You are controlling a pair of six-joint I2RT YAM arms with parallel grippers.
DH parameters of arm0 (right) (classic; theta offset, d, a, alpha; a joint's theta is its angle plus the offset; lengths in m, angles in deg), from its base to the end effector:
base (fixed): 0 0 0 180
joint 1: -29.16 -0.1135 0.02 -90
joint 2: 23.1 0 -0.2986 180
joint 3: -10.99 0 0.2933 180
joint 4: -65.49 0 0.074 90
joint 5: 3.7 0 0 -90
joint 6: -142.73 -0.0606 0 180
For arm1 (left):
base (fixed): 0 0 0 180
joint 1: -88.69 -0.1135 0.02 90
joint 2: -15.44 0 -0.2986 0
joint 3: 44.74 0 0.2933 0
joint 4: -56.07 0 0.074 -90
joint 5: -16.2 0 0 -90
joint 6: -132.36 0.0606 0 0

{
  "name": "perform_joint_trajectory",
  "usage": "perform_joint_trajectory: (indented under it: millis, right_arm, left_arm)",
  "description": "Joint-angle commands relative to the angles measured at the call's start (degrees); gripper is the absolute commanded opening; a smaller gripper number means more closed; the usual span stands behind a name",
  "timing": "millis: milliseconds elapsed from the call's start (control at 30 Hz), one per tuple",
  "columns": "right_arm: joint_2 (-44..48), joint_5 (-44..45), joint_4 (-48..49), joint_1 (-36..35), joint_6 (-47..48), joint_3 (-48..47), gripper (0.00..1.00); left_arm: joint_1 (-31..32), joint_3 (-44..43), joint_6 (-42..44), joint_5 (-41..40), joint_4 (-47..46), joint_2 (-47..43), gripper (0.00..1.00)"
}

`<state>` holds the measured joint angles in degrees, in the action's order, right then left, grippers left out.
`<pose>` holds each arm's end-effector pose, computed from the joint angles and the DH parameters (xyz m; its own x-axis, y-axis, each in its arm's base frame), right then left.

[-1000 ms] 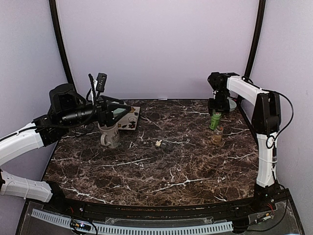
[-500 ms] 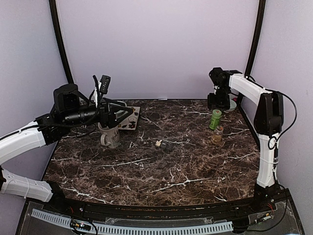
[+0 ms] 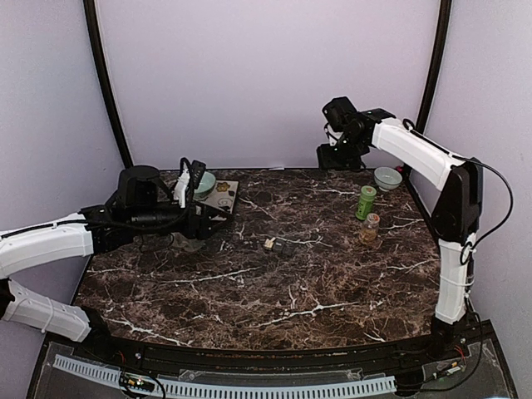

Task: Sort the pills into containers
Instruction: Pick up the pill container from the center of the board.

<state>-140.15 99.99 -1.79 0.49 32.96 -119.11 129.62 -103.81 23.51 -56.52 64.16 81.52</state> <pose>0.4624 0.2365 0.3379 -0.7865 -0.0555 -0.6150 -0.0836 0.9964 0.0170 0.2280 -0.2215 0.3163 -0.4584 -0.0109 -0.8887 0.7335 0.5601 -0.3852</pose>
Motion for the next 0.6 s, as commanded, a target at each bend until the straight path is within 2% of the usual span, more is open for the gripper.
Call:
perform_joint_trajectory:
  millis: [0,267,433,567]
  right_arm:
    - [-0.9,-3.9,4.9,-4.2,2.1,-0.6,0.64]
    - [-6.3,-10.3,9.6,-8.0,2.1,2.0,0.4]
    - [-9.8,-13.5,11.0,-9.0,1.9,2.1,0.26]
    - [-11.5,-15.7,11.6,-9.5,2.0,2.2,0.21]
  left_arm:
    - [2.8,2.2,-2.7,-5.3,0.4,2.2,0.69]
    - [6.7,3.7,-6.8,-9.4,-1.7,11.2,0.58]
    - [7.2,2.2,-8.5,-9.9,-2.6,17.9,0.56]
    - [7.1,0.5,-9.2,-10.1,-3.7,23.0,0.55]
